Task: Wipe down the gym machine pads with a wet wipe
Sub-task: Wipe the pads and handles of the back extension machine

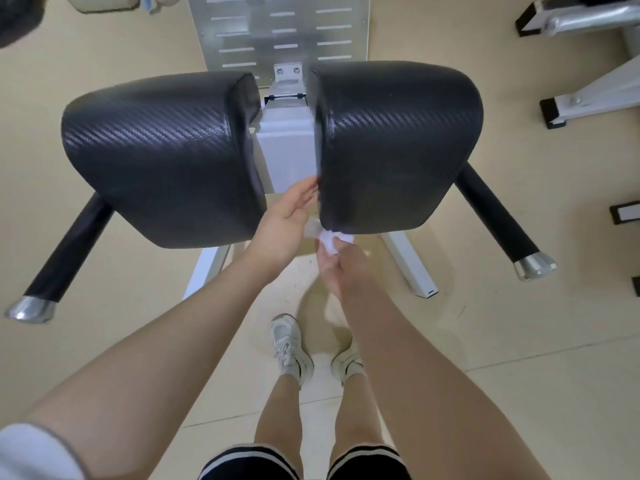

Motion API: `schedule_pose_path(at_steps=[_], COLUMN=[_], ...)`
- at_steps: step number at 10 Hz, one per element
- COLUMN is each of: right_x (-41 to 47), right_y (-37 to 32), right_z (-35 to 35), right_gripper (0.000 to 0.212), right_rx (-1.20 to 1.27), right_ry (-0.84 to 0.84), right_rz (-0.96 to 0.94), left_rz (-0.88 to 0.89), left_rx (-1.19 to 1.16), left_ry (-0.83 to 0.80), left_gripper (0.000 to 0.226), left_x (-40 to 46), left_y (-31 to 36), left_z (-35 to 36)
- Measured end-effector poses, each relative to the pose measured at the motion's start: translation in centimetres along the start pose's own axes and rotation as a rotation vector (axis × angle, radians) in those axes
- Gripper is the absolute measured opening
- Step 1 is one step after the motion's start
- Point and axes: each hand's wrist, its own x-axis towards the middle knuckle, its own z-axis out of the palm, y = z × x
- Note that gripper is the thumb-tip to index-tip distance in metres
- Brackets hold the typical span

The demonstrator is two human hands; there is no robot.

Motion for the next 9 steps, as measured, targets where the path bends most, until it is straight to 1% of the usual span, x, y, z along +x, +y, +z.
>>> schedule_pose_path(at_steps=[1,2,3,4,5,6,7,8,9], right_x=[-2.5,-4.7,-7.4,-8.3,-7.7,-5.5,-3.7,-1.8,-1.6], right_y=[-1.3,-3.9,-8.3,-12.8,-15.6,-15.7,-13.0,-8.9,-6.2], right_z=[0.6,-0.1,-0.6,0.0,0.8,1.3,1.6,1.3,1.4], right_gripper=[0.013,0.018,0.021,0.027,0.043,0.050,0.026,0.019,0.020], right_rx=[-0.230,0.015,-0.125,-0.528,-1.172,-1.955,-2.102,-2.238,-2.412], right_ry=[-0.036,-0.081,0.035,0.143,0.119,0.016,0.084,0.110,-0.080], right_rz=[-0.175,-0.041,-0.367,-0.870,-1.220,-1.052,-1.203,-1.256,-1.154], left_rz=[-0.012,0.085,0.151,0.147,0.127,0.101,0.073,0.037,0.032], left_rx=[0.012,-0.038,-0.055,-0.038,-0.058,-0.065,-0.079,-0.106,-0.117], left_ry=[-0.001,0.082,0.122,0.140,0.154,0.158,0.150,0.153,0.122], left_gripper=[0.049,0.044,0.039,0.036,0.035,0.032,0.031,0.032,0.034], left_x=[-0.5,-1.5,-2.7,-3.2,-3.4,-3.5,-3.8,-3.9,-4.1], left_y=[1.1,2.6,3.9,4.3,4.2,3.5,2.1,0.5,-0.8], left_z=[-1.3,-3.0,-4.7,-5.6,-6.4,-6.8,-7.1,-7.3,-7.4])
